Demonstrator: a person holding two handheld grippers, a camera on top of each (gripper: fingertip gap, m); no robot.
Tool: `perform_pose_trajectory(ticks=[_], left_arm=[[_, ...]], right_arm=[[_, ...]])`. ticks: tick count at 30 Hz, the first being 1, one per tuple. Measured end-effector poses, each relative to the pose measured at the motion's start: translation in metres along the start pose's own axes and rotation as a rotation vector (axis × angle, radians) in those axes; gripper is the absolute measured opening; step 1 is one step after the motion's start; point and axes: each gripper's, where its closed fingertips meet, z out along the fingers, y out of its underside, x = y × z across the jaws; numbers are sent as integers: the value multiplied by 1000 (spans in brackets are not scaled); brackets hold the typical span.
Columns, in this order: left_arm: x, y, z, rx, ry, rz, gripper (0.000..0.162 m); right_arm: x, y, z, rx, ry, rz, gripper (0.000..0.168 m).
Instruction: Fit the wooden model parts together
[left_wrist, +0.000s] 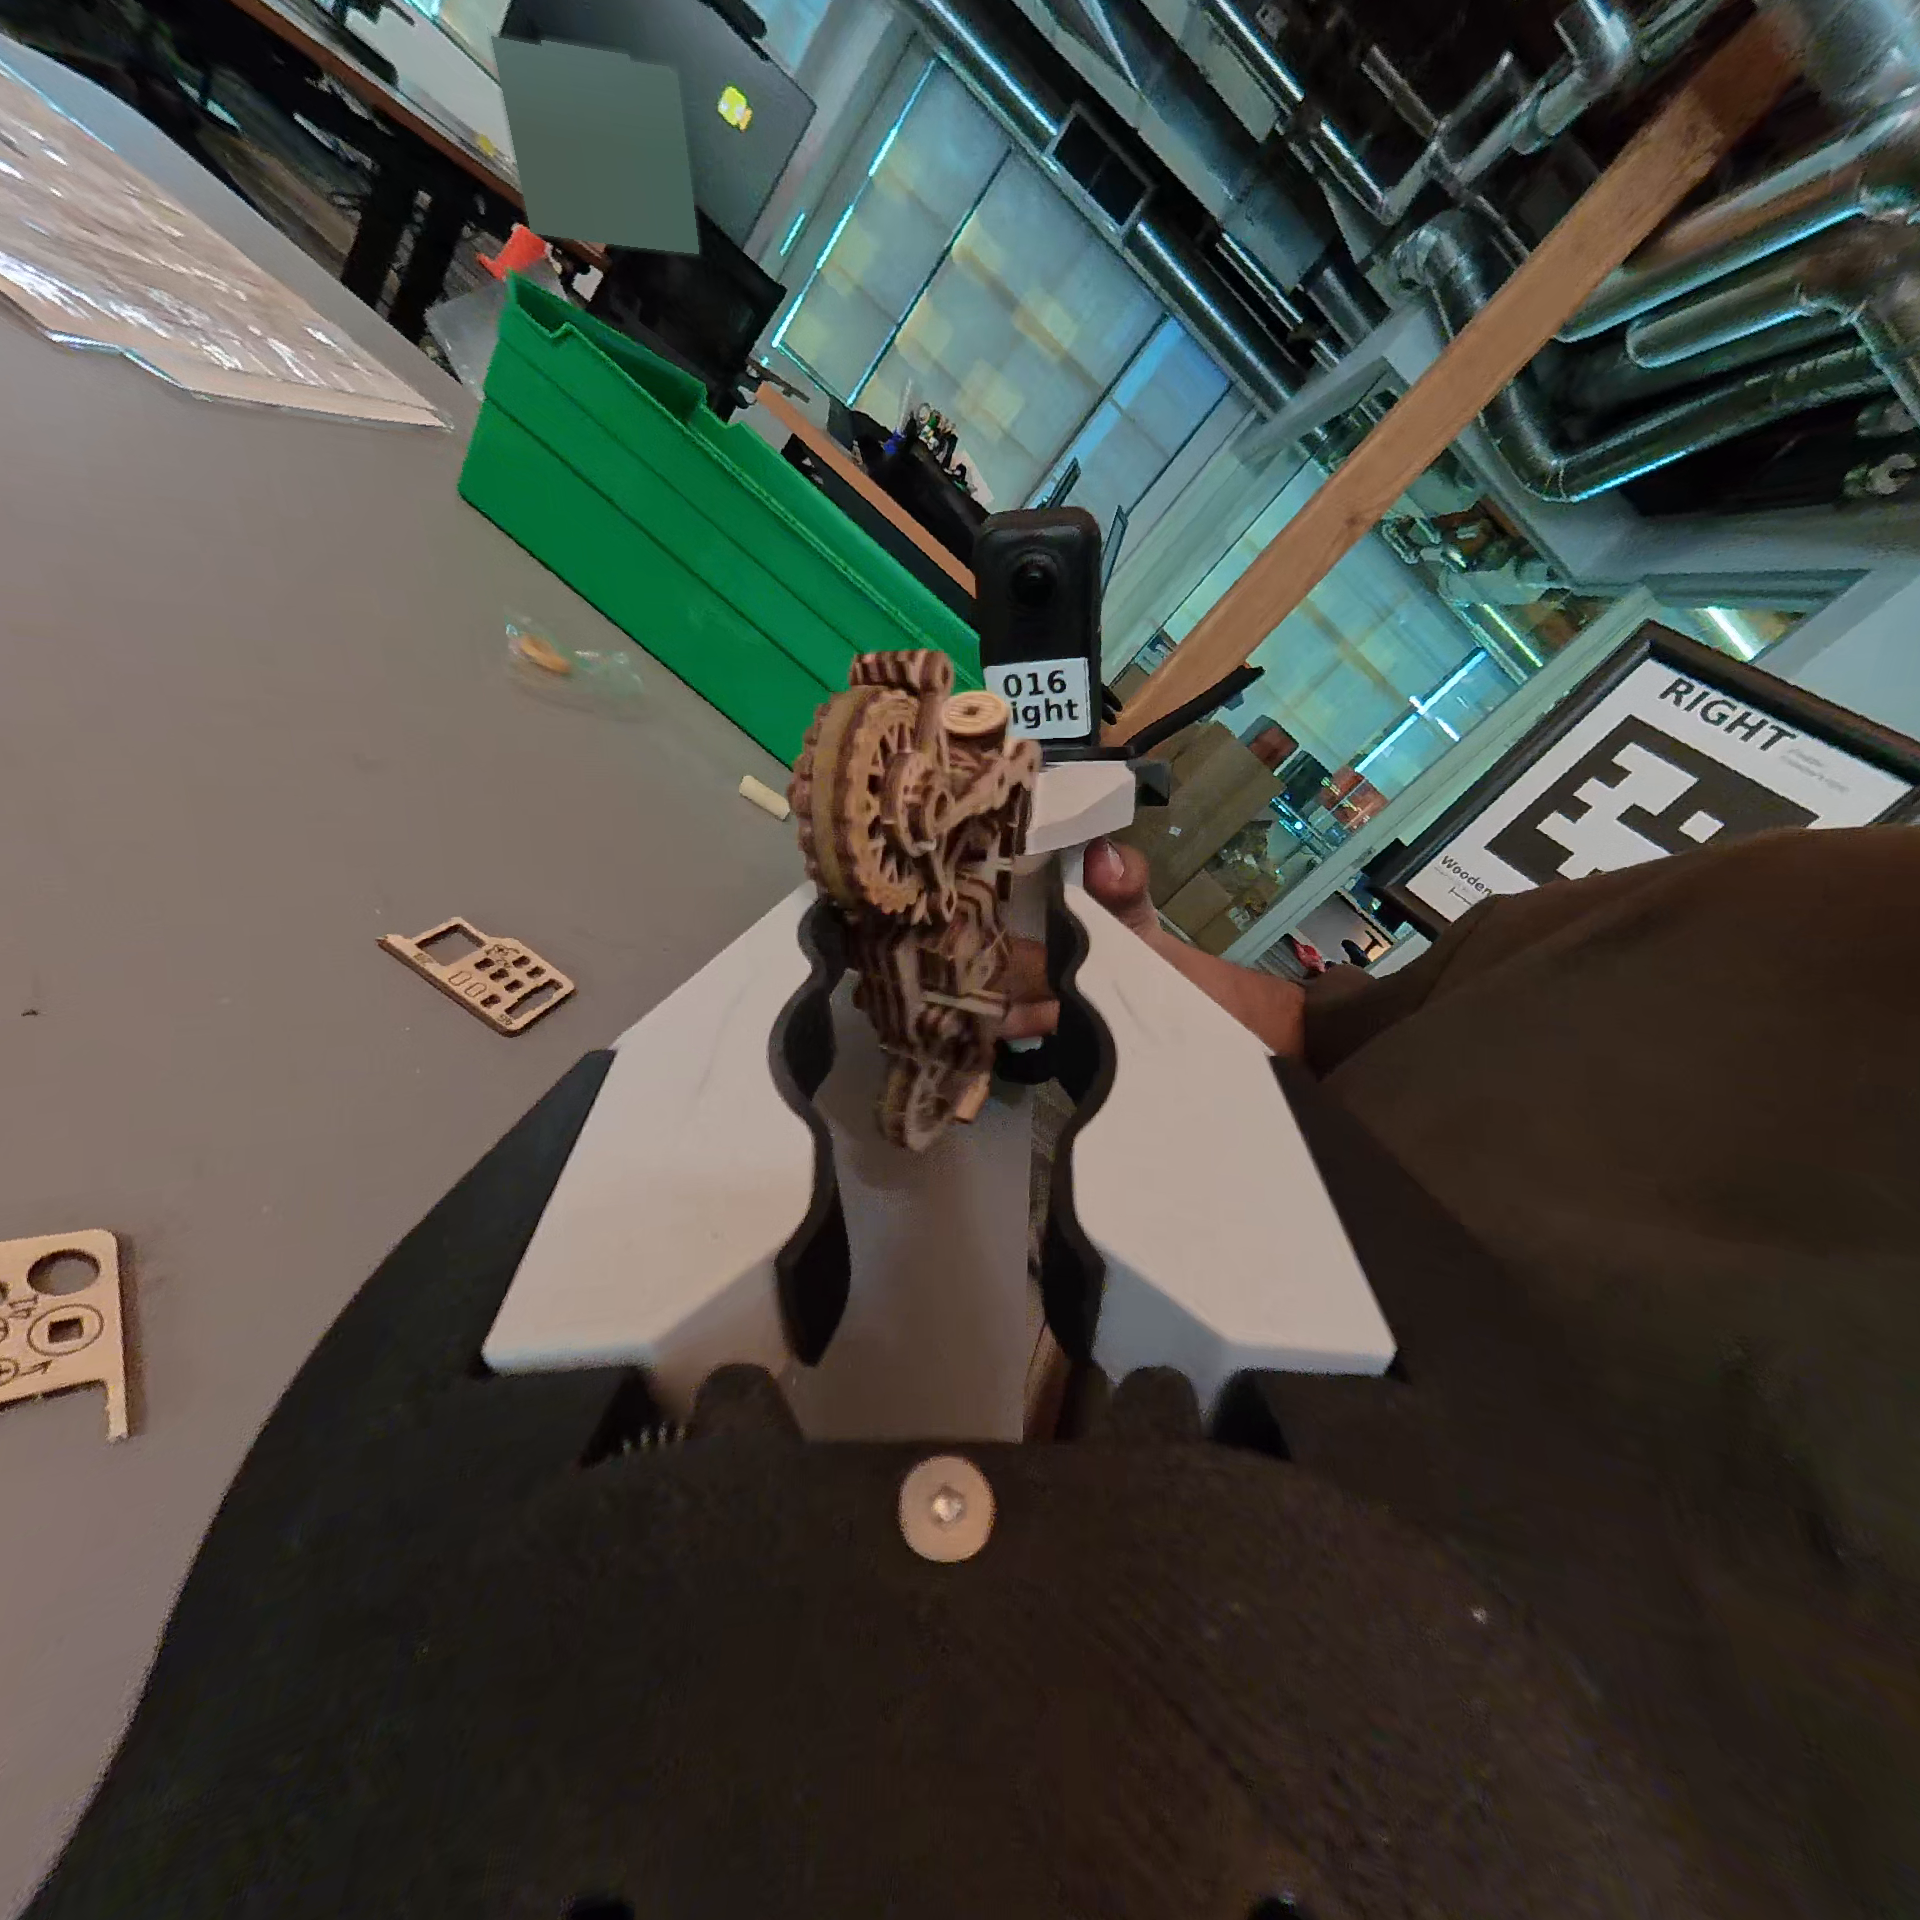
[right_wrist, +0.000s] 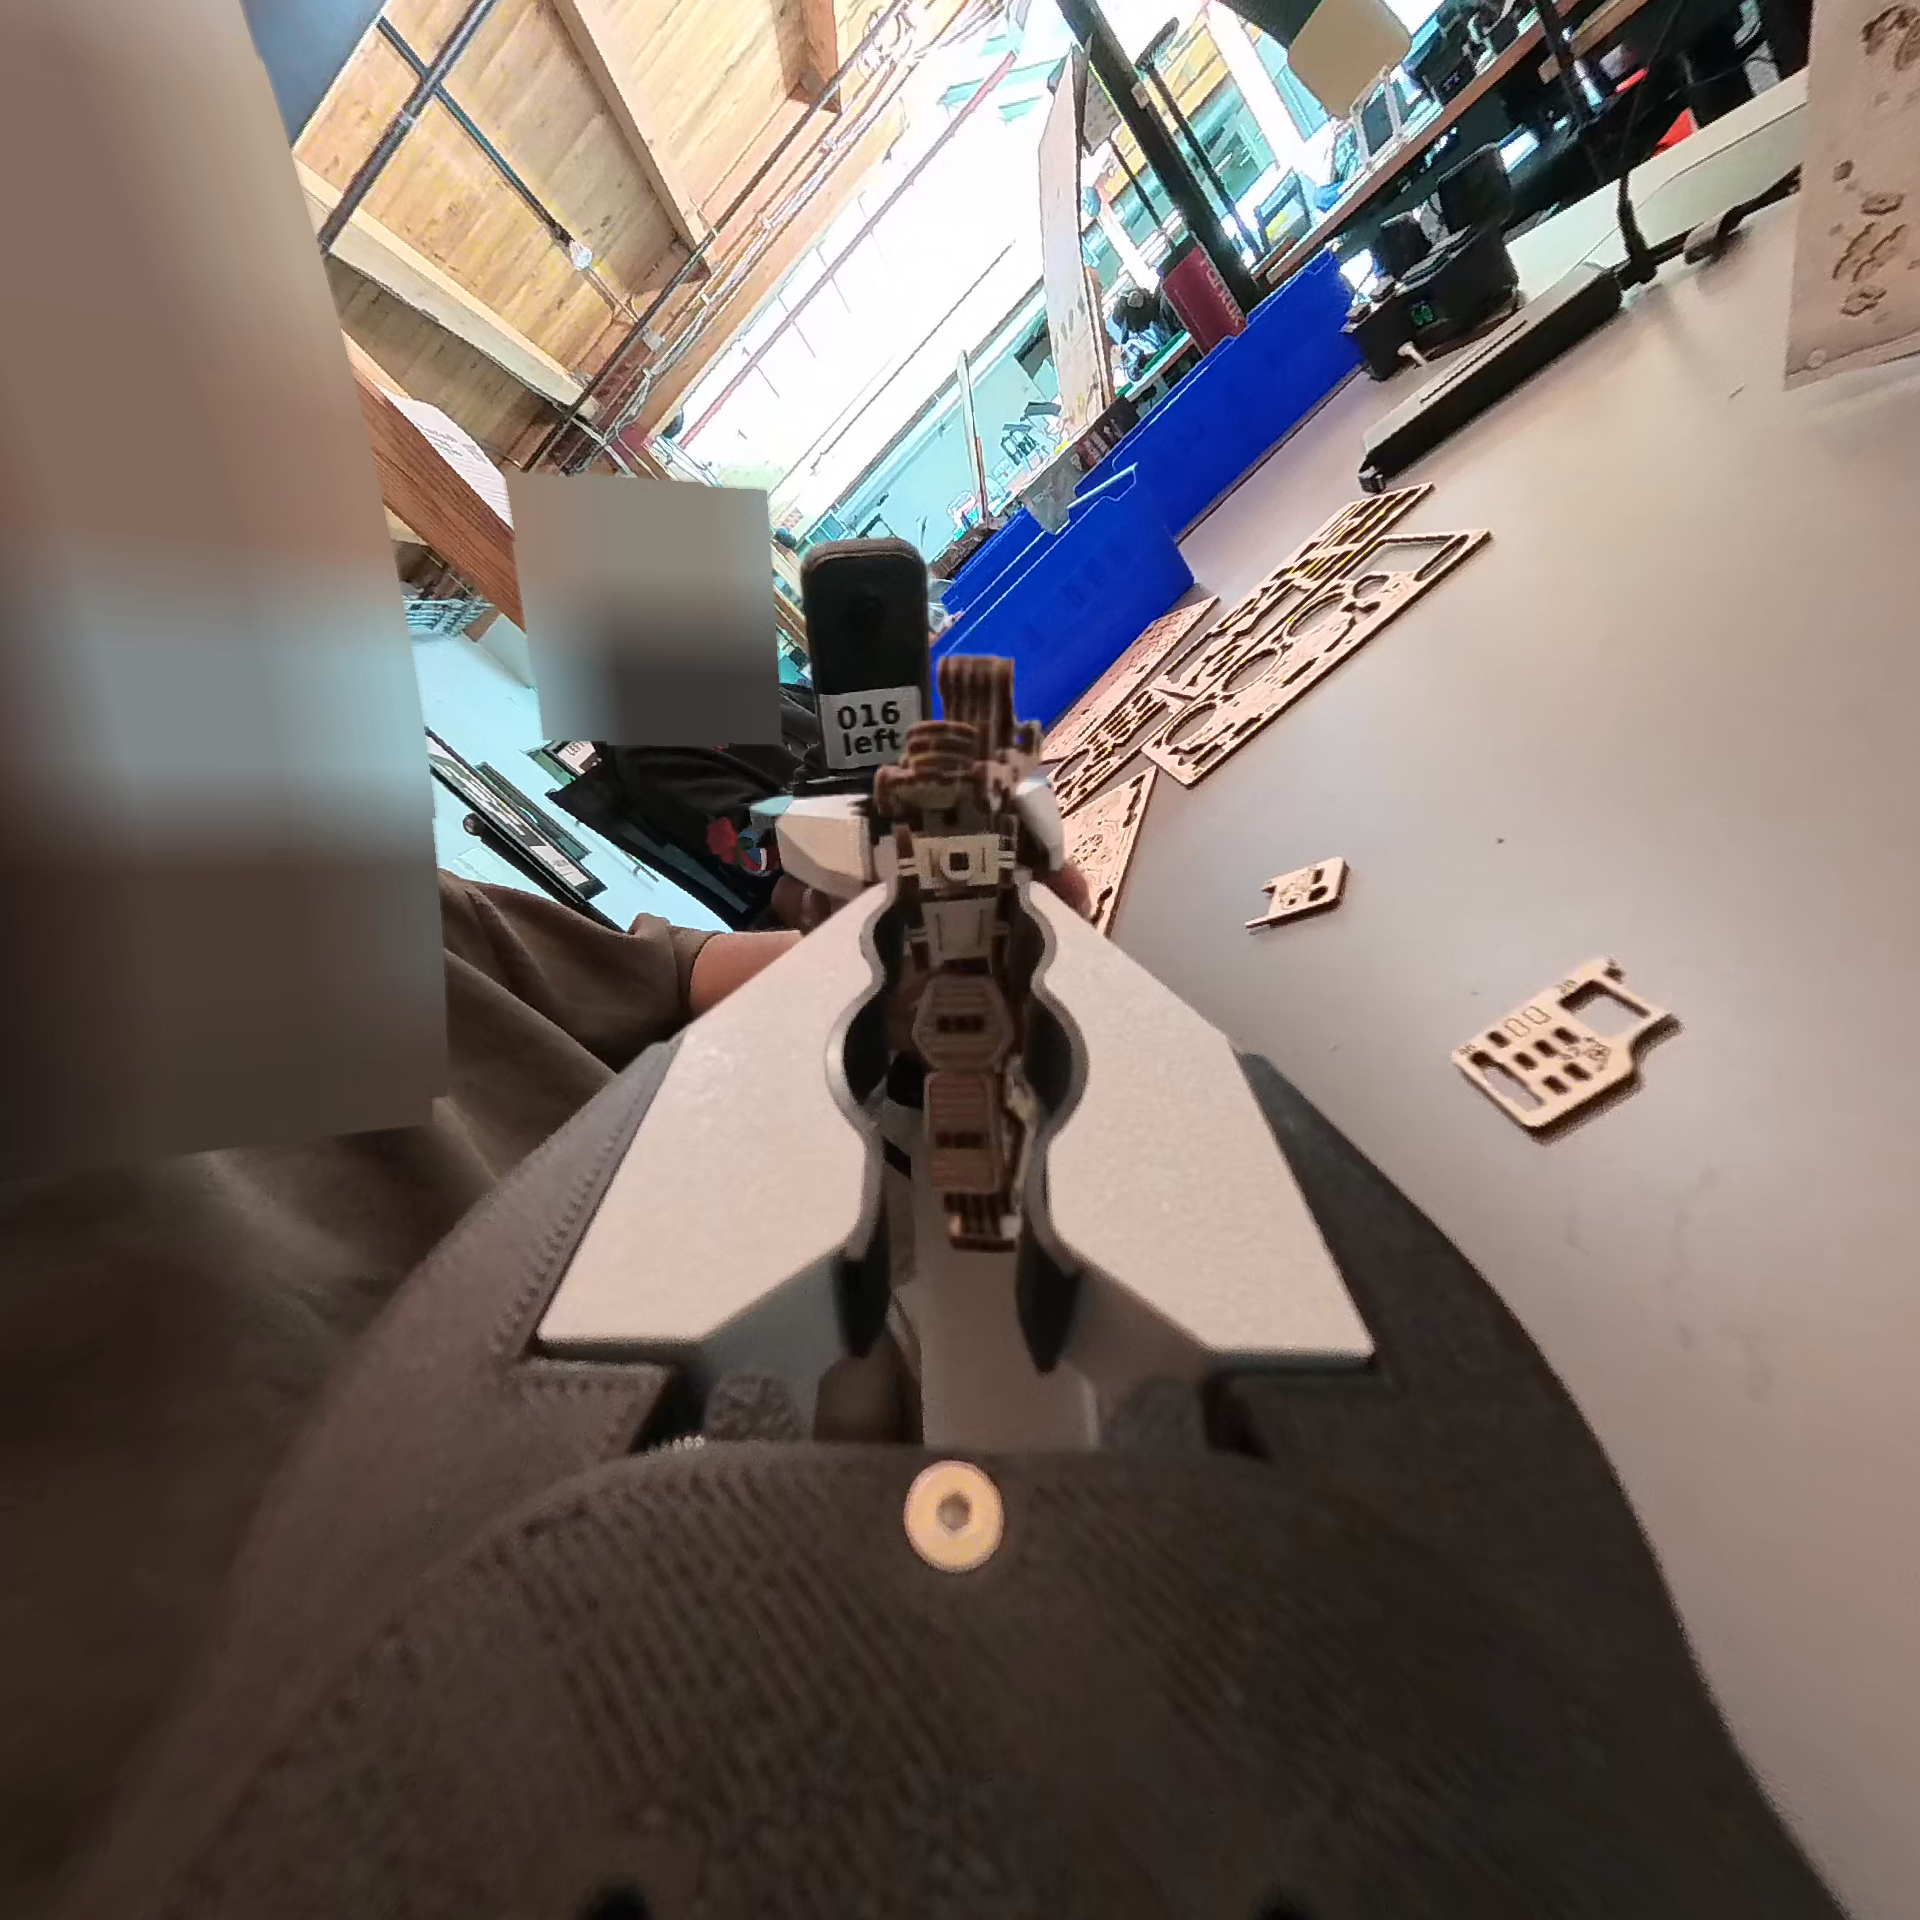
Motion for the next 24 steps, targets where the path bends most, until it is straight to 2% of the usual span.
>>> perform_pose_trajectory(ticks=[1,3,11,18,21,24], left_arm=[[0,2,1,-8,-2,-1,36],[-5,4,2,-24,-30,-7,13],[-16,9,2,-50,-64,-13,13],[-38,14,0,-70,-128,-113,13],[-45,16,-2,-73,-148,-156,13],[-53,17,-4,-70,-172,-188,12]], right_arm=[[0,0,0,1,0,-4,17],[1,1,-1,-3,9,-2,17],[13,8,-3,-51,57,-8,18],[34,14,-11,-133,164,-88,18],[46,21,-15,-192,230,-118,18],[65,34,-23,-319,367,-224,18]])
